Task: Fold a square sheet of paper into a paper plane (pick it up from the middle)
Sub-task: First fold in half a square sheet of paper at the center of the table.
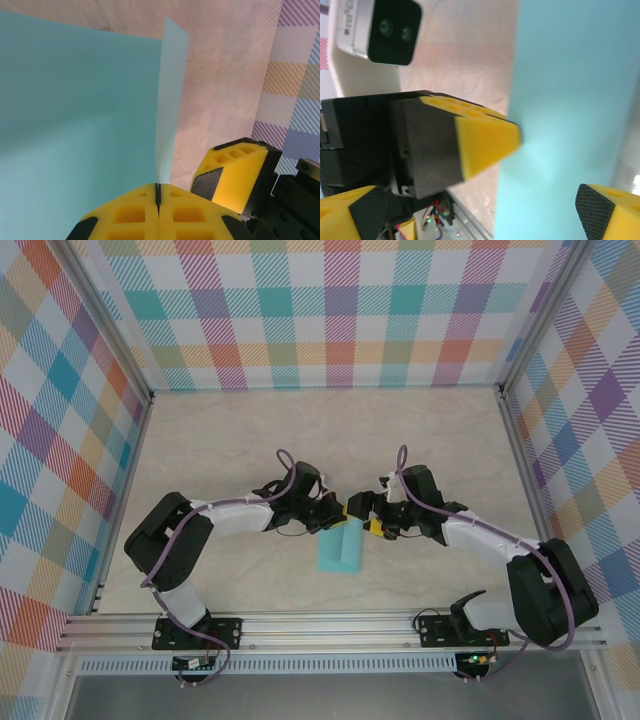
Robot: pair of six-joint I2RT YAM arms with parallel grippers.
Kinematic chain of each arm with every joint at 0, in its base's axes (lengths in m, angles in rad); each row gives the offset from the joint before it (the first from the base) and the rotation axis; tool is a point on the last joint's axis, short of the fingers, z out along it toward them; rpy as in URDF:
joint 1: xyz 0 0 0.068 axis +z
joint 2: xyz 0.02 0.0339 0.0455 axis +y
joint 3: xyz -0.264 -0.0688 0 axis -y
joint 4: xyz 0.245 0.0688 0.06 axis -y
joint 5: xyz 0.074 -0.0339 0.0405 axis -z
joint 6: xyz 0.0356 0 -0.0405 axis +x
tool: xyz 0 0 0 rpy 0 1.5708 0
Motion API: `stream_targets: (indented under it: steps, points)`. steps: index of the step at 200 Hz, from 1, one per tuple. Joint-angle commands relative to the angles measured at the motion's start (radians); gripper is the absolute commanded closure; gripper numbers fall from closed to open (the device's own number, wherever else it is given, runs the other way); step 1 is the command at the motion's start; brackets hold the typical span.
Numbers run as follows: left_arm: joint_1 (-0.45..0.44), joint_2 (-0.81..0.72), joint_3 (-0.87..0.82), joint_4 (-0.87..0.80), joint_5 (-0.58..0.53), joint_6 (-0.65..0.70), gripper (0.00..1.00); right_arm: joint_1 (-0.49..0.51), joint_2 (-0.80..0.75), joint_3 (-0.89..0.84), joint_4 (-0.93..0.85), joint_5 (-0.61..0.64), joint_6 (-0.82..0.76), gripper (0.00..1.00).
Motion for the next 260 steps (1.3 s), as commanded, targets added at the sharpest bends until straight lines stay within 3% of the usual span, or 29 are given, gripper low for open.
stream_targets:
  steps: [1,18,72,113,197,260]
  points:
    - [0.045,-0.063,-0.03,-0.045,-0.003,0.049,1.0,0.004,-0.042,0.054,-0.169,0.128,-0.05,0.0]
    - [0.066,-0.075,-0.044,-0.069,-0.001,0.07,1.0,0.005,-0.028,0.063,-0.199,0.133,-0.045,0.05]
    - [0.1,-0.071,-0.084,-0.099,-0.007,0.114,1.0,0.033,0.059,0.111,-0.248,0.148,-0.052,0.33]
    - [0.1,-0.046,-0.091,-0.109,-0.021,0.145,0.99,0.085,0.155,0.187,-0.304,0.177,-0.063,0.44]
    - [0.1,-0.002,-0.099,-0.111,-0.052,0.175,0.97,0.146,0.269,0.248,-0.34,0.246,-0.028,0.57]
    - [0.1,0.025,-0.1,-0.099,-0.048,0.182,0.96,0.15,0.316,0.252,-0.338,0.252,-0.017,0.47]
